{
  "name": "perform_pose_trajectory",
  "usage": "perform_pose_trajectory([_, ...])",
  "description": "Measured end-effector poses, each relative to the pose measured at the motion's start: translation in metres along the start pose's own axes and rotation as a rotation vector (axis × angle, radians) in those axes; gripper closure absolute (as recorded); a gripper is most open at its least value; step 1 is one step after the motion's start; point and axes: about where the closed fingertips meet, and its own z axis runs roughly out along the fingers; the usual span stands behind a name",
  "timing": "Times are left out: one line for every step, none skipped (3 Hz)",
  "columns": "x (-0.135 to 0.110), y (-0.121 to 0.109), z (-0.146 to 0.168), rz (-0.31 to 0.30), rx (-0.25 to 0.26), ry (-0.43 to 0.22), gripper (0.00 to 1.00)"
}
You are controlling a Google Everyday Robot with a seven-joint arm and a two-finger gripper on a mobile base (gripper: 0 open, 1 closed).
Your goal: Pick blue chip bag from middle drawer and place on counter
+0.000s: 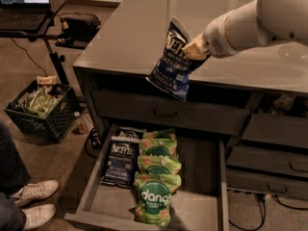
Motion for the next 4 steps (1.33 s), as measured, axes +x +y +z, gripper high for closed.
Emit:
perform_pose_trajectory([-0.013, -0.029, -0.013, 0.012, 0.017, -0.029, 1.0])
perform_pose_trajectory([-0.025, -0.06, -0.016, 0.032, 0.023, -0.035, 1.0])
perform_pose_trajectory([-0.034, -0.09, -0.006, 0.056, -0.002, -0.042, 1.0])
perform_pose_trajectory([-0.037, -0.113, 0.021, 0.091, -0.05, -0.027, 1.0])
